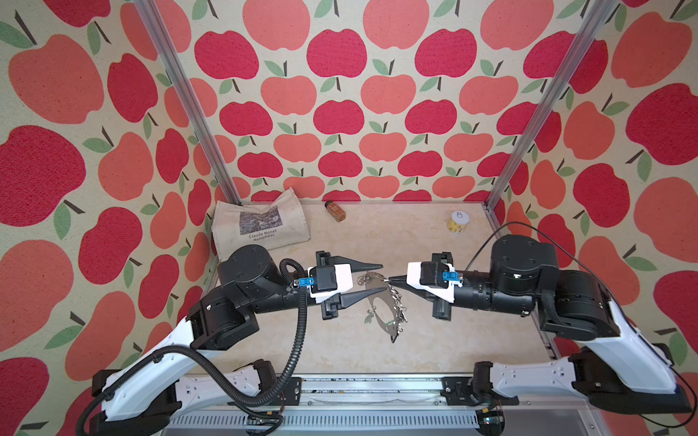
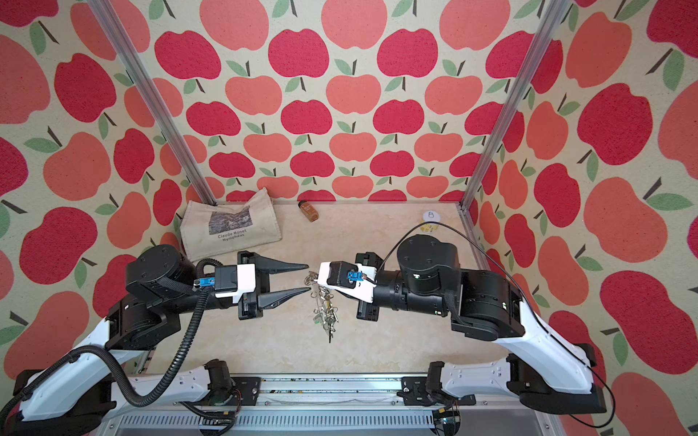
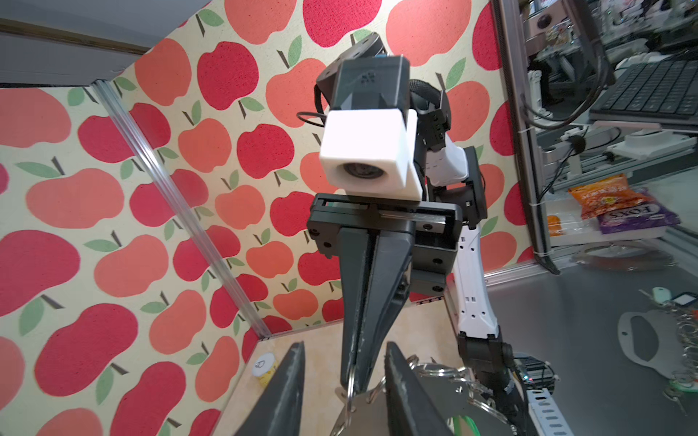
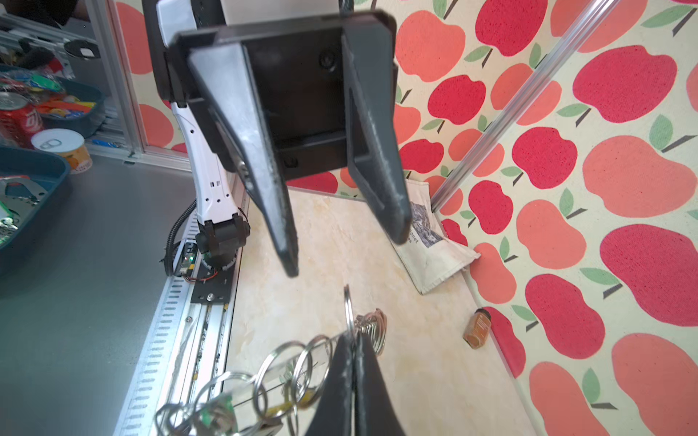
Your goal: Put the keys on the keyring
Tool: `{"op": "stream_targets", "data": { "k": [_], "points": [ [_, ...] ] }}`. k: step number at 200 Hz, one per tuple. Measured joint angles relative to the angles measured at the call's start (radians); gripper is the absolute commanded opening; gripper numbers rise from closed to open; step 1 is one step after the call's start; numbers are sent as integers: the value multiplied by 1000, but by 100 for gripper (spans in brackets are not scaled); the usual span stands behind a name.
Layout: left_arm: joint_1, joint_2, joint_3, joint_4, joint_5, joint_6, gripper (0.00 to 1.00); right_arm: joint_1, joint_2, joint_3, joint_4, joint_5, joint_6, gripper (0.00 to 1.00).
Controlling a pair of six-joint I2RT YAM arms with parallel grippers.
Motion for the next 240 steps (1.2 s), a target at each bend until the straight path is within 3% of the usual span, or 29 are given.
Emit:
{"op": "stream_targets", "data": {
  "k": [58, 73, 97, 124, 151, 190, 240],
  "points": [
    [-1, 0, 23, -127, -216, -75, 81, -5, 61, 81, -154, 109, -7, 0],
    [-1, 5, 2, -136, -270, -99, 85, -22, 70, 85, -174, 114, -4, 0],
    [-1, 11, -40, -148, -323, -137, 81, -63, 86, 85, -205, 109, 9, 0],
    [8, 12, -92, -165, -316, -166, 64, -117, 103, 85, -231, 86, 32, 0],
    [31, 12, -132, -171, -294, -187, 54, -175, 121, 84, -258, 56, 56, 0],
    [79, -7, -203, -134, -231, -188, 53, -218, 135, 53, -264, -8, 89, 0],
    [213, -32, -322, 6, -94, -210, 52, -252, 138, -11, -263, -82, 126, 0]
  ]
}}
